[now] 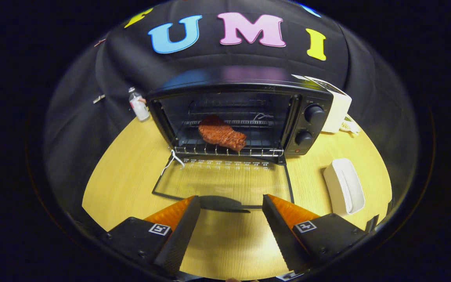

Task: Open the toaster oven, put the food inside, and close the toaster oven door.

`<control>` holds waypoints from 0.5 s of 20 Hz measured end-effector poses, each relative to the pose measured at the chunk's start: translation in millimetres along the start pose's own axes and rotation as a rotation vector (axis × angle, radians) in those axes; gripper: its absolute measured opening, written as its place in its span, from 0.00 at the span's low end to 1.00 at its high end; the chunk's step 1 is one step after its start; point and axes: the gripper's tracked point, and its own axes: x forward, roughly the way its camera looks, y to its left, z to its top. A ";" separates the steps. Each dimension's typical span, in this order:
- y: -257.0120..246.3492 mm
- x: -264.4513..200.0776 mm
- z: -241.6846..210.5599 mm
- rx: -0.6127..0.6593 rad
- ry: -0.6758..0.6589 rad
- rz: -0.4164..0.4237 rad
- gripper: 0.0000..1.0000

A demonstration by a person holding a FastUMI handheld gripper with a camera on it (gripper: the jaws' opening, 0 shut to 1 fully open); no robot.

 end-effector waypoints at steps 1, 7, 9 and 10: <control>5.2 -1.9 -6.0 -0.005 0.013 0.007 0.99; 13.7 11.7 -36.8 -0.052 0.085 -0.009 0.99; 13.4 21.4 -45.1 -0.061 0.103 -0.025 0.99; 12.3 26.5 -49.5 -0.068 0.114 -0.034 0.99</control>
